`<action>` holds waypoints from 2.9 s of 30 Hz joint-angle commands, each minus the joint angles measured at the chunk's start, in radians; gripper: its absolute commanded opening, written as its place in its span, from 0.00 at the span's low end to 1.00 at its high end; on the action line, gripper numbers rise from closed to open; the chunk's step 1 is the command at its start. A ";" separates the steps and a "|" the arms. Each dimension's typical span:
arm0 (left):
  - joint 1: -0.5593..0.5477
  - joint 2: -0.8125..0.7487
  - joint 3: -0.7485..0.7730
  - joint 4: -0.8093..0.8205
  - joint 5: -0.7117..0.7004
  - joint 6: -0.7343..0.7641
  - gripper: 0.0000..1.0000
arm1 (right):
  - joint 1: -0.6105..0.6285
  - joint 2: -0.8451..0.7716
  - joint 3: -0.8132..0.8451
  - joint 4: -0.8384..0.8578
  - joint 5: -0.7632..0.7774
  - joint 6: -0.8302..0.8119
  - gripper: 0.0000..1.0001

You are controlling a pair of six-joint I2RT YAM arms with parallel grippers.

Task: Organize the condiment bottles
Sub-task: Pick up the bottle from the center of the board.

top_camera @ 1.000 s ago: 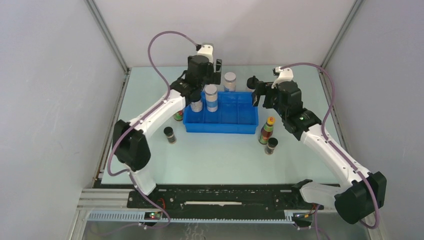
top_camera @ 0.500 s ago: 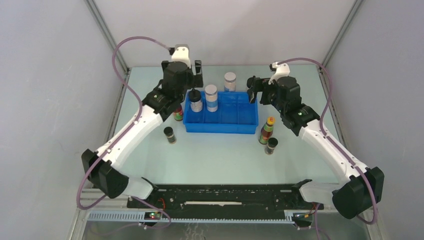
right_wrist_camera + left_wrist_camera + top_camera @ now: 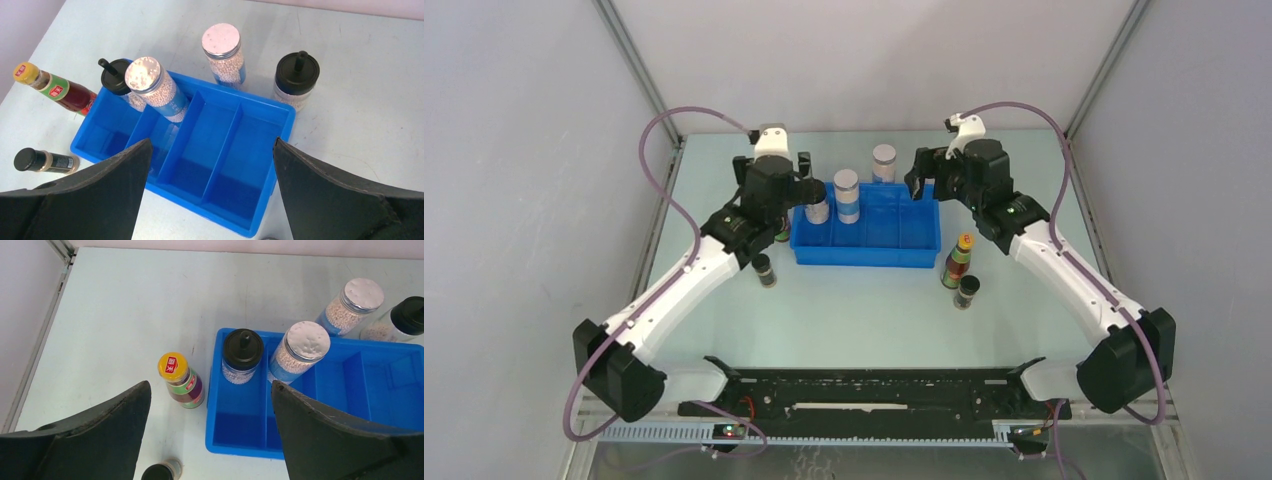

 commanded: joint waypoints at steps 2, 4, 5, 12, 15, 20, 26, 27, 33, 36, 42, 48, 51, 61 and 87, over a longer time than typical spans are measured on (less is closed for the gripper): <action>0.008 -0.123 -0.069 0.075 -0.012 -0.006 0.93 | 0.023 0.023 0.077 -0.014 -0.037 -0.051 1.00; 0.008 -0.198 -0.116 0.126 0.021 0.003 0.93 | 0.037 0.046 0.107 -0.031 -0.059 -0.070 1.00; 0.008 -0.236 -0.144 0.154 0.040 0.008 0.93 | 0.044 0.058 0.123 -0.042 -0.064 -0.077 1.00; 0.008 -0.421 -0.251 0.243 0.188 0.043 0.91 | 0.101 0.123 0.209 -0.092 -0.077 -0.115 1.00; 0.009 -0.453 -0.265 0.247 0.241 0.059 0.90 | 0.126 0.147 0.241 -0.119 -0.071 -0.134 1.00; 0.008 -0.500 -0.298 0.279 0.322 0.079 0.90 | 0.155 0.169 0.272 -0.142 -0.062 -0.150 1.00; 0.008 -0.520 -0.313 0.293 0.355 0.093 0.89 | 0.156 0.183 0.282 -0.136 -0.041 -0.145 1.00; 0.008 -0.520 -0.312 0.292 0.353 0.093 0.89 | 0.153 0.190 0.284 -0.134 -0.035 -0.139 1.00; 0.008 -0.528 -0.321 0.314 0.318 0.080 0.89 | 0.092 0.297 0.400 -0.208 -0.015 -0.072 1.00; 0.008 -0.524 -0.329 0.330 0.302 0.079 0.89 | 0.089 0.341 0.442 -0.221 -0.015 -0.071 1.00; 0.008 -0.506 -0.331 0.358 0.291 0.088 0.89 | 0.091 0.375 0.477 -0.208 -0.023 -0.089 1.00; 0.008 -0.533 -0.348 0.377 0.267 0.095 0.89 | 0.068 0.410 0.515 -0.226 -0.004 -0.096 1.00; 0.008 -0.539 -0.355 0.374 0.265 0.097 0.89 | 0.050 0.416 0.515 -0.225 -0.004 -0.079 1.00; 0.008 -0.558 -0.368 0.367 0.251 0.095 0.89 | -0.080 0.438 0.534 -0.299 0.121 0.074 0.99; 0.008 -0.569 -0.381 0.375 0.275 0.107 0.88 | -0.160 0.689 0.707 -0.438 0.118 0.116 1.00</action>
